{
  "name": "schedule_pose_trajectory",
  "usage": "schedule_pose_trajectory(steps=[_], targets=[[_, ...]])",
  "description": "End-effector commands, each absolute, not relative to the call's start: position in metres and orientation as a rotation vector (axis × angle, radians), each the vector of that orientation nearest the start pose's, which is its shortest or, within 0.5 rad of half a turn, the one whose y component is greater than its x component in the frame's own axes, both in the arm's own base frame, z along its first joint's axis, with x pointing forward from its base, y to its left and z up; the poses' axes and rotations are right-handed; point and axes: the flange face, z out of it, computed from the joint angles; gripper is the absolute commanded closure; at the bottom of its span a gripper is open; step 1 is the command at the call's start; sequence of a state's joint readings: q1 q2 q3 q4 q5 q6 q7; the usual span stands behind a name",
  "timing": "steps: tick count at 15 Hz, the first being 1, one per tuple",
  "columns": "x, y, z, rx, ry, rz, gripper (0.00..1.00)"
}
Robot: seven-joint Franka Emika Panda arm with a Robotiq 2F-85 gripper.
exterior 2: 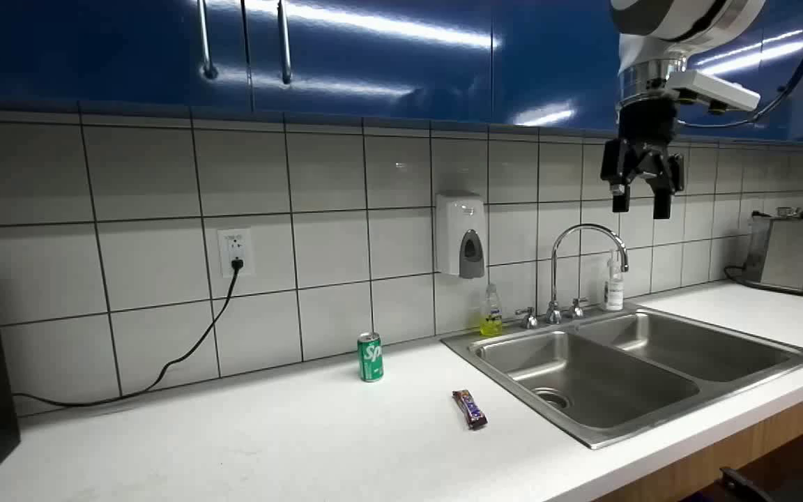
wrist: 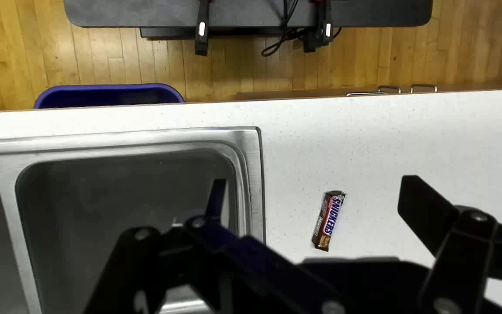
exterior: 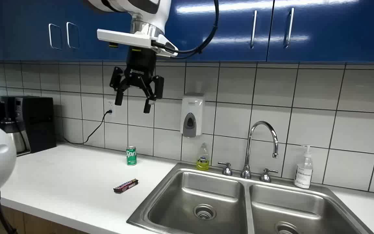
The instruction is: Put the chocolate bar inside the sink
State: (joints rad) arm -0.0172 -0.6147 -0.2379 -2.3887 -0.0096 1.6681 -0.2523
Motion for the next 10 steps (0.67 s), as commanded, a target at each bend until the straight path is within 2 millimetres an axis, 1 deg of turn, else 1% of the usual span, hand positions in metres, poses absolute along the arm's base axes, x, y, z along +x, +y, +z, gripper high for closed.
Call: schedule_pose_trajectory(steps=[1, 3, 5, 7, 10], targets=[[0.343, -0.102, 0.52, -2.987, -0.073, 0.131, 0.0], [0.346, -0.096, 0.518, -2.986, -0.091, 0.134, 0.0], [0.349, -0.086, 0.513, -3.007, -0.101, 0.091, 0.0], [0.352, -0.071, 0.506, -3.033, -0.119, 0.04, 0.0], [0.356, -0.046, 0.488, -3.056, -0.146, -0.062, 0.0]])
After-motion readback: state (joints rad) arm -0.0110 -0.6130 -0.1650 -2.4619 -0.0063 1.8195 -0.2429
